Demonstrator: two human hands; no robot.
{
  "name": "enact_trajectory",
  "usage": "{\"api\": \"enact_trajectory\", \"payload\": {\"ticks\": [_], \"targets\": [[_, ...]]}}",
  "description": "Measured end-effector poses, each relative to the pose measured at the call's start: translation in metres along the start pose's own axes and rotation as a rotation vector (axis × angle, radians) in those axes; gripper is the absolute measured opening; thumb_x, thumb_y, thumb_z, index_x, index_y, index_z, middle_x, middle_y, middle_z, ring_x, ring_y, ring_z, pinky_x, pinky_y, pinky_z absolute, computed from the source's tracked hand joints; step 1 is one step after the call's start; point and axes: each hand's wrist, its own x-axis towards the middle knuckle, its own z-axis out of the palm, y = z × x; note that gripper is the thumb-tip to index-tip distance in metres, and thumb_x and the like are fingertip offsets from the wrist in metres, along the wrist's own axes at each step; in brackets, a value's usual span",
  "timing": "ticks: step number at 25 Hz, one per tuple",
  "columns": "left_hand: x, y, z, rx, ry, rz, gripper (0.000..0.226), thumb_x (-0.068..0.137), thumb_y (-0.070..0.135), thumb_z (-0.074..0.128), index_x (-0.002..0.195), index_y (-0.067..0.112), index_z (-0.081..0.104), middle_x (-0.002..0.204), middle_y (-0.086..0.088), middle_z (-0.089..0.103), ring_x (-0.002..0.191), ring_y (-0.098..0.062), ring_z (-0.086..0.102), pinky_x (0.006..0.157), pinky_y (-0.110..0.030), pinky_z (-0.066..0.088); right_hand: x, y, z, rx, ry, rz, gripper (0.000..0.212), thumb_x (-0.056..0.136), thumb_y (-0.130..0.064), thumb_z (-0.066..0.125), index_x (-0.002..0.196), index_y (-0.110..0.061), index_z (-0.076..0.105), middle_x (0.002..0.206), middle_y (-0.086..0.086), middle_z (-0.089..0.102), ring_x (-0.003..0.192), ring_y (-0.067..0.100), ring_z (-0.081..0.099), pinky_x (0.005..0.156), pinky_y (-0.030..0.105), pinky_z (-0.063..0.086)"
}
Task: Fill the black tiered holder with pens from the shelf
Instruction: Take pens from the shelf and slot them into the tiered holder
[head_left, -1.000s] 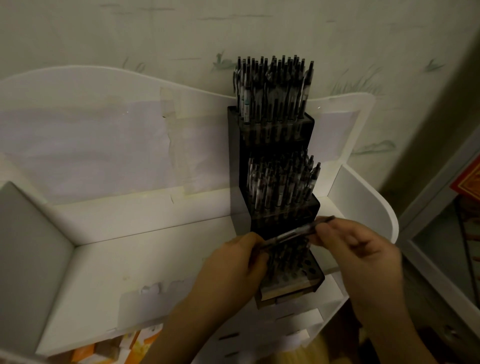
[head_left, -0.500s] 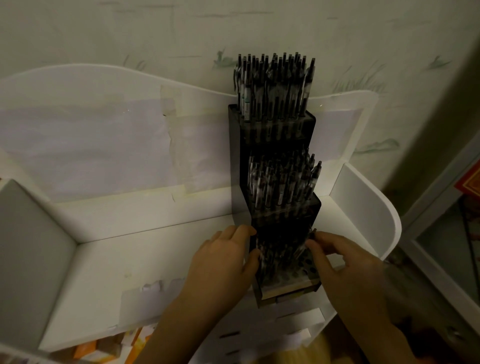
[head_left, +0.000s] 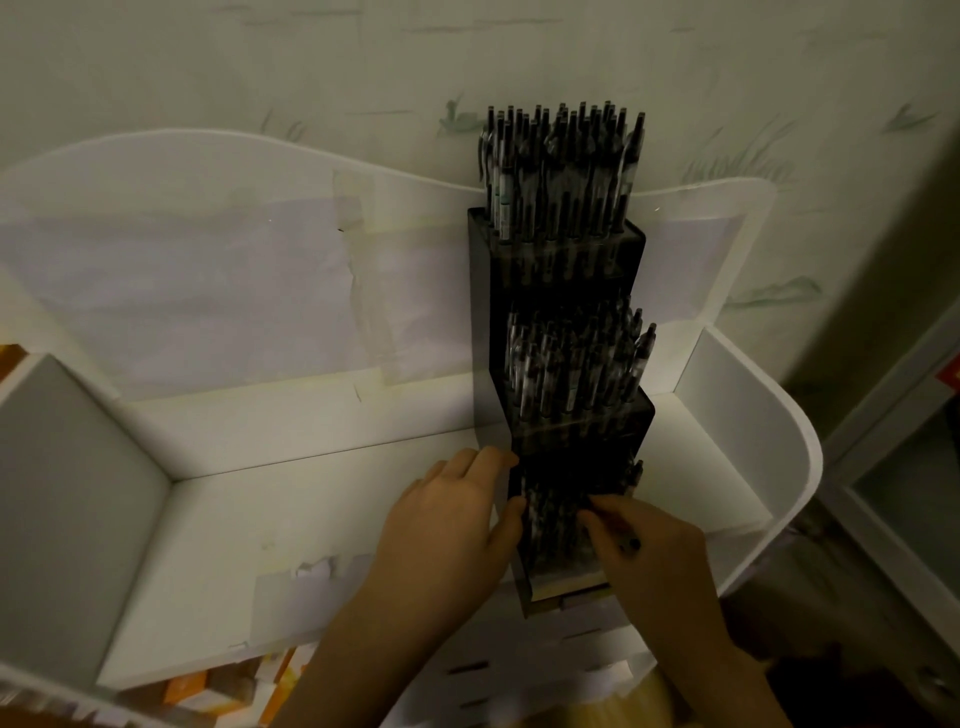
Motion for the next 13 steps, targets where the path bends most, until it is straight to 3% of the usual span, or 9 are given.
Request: {"api": "enact_trajectory", "payload": {"ticks": [7,10,13], "targets": [[-0.003,0.008,-0.001,-0.036,0.009,-0.024,0.036,0.095,0.045,0.045,0.13,0.04,0.041,0.117,0.017,0.056,0.103,-0.005,0.055,0.081,-0.025,0.052,0.013,0.002,-0.004,-0.024,-0.128,0.047,0.009,0.083,-0.021,0.075,0.091,-0.018,0.078,0.077,-0.007,0.073,0.068,0.003,0.066,0.067,0.015,0.055],[-0.008,0.015,0.002,-0.052,0.034,-0.067,0.036,0.094,0.045,0.045,0.13,0.041,0.041,0.118,0.018,0.055,0.105,-0.004,0.054,0.083,-0.026,0.051,0.016,-0.001,-0.009,-0.027,-0.198,0.081,0.013,0.085,-0.025,0.073,0.093,-0.016,0.078,0.08,-0.003,0.074,0.071,0.008,0.068,0.069,0.027,0.058],[-0.016,0.027,0.003,-0.053,0.066,-0.097,0.036,0.094,0.045,0.046,0.129,0.04,0.041,0.118,0.017,0.056,0.105,-0.004,0.054,0.084,-0.024,0.051,0.013,-0.001,-0.021,-0.045,-0.24,0.083,0.022,0.085,-0.033,0.073,0.104,-0.021,0.076,0.09,-0.004,0.074,0.079,0.01,0.068,0.074,0.031,0.057]]}}
